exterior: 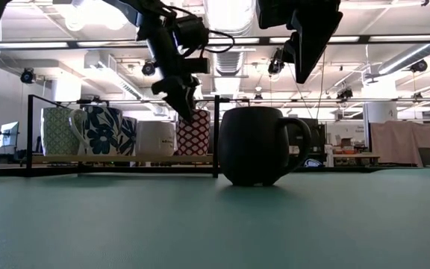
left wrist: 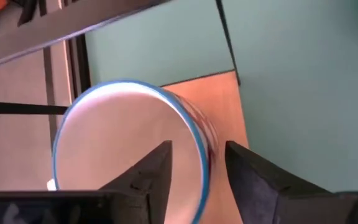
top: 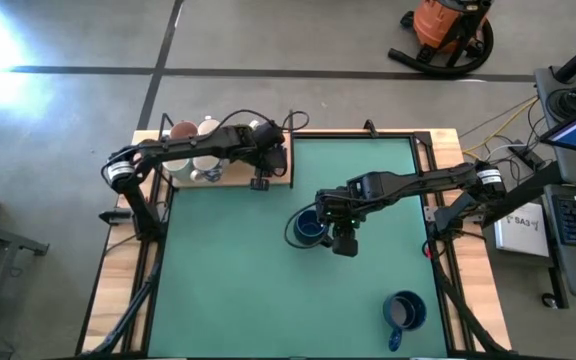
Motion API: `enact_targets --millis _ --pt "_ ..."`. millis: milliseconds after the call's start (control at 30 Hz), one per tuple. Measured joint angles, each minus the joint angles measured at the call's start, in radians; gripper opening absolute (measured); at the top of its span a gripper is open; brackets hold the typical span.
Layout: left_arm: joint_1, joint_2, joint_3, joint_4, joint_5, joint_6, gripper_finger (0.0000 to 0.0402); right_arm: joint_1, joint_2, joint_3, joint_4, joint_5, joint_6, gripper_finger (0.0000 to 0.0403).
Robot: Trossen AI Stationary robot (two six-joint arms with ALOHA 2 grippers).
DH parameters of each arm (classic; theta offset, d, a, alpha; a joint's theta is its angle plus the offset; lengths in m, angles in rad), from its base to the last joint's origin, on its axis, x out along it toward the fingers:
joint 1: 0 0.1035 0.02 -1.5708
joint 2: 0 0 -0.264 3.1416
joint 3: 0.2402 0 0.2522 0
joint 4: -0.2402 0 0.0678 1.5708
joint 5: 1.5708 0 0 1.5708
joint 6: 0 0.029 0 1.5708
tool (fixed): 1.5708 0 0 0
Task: Place coffee mugs
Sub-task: Put the red patterned mug on the shelf
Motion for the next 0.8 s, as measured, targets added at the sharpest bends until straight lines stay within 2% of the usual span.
enact_targets --millis 167,600,800 --pt "0.000 -0.005 0.048 -0.065 0.022 -0.028 0.0130 0.000 0.000 0.000 -0.002 0.000 -0.004 0.0128" --pt "-0.014 -0.005 0.047 -0.094 0.086 -0.054 0.0125 0.000 0.000 0.000 -0.003 0.000 -0.023 0.0128" --pt "-0.012 -0.001 0.046 -0.088 0.084 -0.023 0.0080 0.000 0.000 0.000 -0.003 0.000 -0.030 0.0128"
